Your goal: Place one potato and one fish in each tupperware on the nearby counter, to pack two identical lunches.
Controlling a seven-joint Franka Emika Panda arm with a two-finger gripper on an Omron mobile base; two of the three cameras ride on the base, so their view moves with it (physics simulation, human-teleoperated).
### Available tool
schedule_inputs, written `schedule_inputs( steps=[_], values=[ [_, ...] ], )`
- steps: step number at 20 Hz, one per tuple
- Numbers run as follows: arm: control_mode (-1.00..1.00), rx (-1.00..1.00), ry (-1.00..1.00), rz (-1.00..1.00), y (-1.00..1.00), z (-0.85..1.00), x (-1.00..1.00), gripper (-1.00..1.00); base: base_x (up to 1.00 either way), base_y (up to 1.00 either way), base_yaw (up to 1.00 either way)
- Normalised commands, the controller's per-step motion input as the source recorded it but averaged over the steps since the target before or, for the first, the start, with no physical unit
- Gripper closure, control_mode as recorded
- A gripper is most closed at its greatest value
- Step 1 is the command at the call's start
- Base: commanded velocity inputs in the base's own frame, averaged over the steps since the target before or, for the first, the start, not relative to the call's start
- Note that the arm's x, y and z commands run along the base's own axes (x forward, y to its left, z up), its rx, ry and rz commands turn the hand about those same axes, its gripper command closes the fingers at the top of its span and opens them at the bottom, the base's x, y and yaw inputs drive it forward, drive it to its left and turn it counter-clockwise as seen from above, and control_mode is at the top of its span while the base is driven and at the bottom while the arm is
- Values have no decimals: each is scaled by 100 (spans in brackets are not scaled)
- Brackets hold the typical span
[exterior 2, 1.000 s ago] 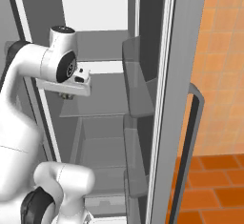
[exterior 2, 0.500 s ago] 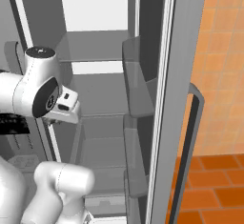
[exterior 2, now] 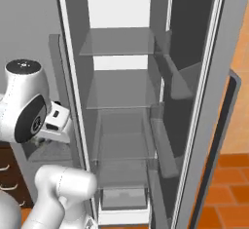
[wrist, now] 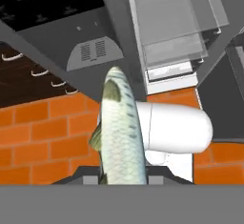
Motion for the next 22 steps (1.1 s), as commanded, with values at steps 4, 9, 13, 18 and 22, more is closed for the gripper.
schedule_inputs(
  steps=[4, 9, 13, 18, 22],
  values=[
    [100, 0, 0, 0, 0, 0, 0, 100, -65, 100, 32],
    [100, 0, 0, 0, 0, 0, 0, 100, -62, 100, 34],
    [100, 0, 0, 0, 0, 0, 0, 100, -63, 100, 35],
    [100, 0, 0, 0, 0, 0, 0, 100, 11, 100, 11],
    [100, 0, 0, 0, 0, 0, 0, 100, 43, 100, 0]
  ],
)
